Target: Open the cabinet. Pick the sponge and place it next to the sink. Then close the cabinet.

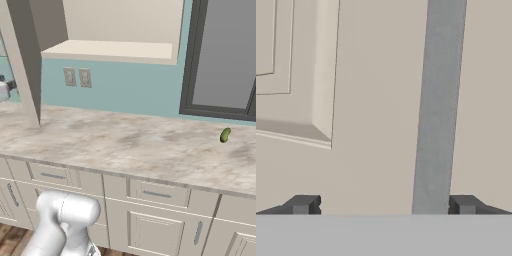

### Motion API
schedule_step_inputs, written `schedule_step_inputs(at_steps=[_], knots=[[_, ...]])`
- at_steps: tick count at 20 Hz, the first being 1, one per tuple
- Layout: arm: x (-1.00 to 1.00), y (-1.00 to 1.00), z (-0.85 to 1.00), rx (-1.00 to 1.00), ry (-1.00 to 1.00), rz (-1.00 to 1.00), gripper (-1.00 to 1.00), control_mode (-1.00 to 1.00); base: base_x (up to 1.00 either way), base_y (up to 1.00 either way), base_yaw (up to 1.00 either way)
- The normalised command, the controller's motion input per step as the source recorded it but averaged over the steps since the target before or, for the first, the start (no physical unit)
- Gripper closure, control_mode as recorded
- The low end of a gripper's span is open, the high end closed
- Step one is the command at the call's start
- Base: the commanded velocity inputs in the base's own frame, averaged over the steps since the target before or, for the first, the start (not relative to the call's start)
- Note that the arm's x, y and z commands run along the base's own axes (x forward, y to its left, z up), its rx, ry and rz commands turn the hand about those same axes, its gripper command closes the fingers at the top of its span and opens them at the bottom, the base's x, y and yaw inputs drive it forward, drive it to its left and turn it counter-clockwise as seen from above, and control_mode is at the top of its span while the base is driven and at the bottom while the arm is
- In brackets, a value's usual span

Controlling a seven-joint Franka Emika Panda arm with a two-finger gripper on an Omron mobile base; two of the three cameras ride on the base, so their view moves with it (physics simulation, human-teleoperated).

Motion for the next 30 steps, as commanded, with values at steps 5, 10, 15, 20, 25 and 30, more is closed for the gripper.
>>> schedule_step_inputs(at_steps=[5,10,15,20,25,30], knots=[[0.21,-0.48,0.0,0.0,0.0,0.07,-1.0,-1.0,0.0,0.0,0.0],[0.5,-0.55,0.0,0.0,0.01,0.05,-1.0,-1.0,0.0,0.0,0.0],[0.66,-0.55,0.0,0.0,0.08,0.07,-1.0,-1.0,0.0,0.0,0.0],[0.56,-0.48,0.0,0.0,0.08,0.07,-1.0,-1.0,0.0,0.0,0.0],[0.4,-0.41,0.0,0.04,0.05,0.08,-1.0,-1.0,0.0,0.0,0.0],[0.38,-0.38,0.0,0.06,0.04,0.11,-1.0,-1.0,0.0,0.0,0.0]])
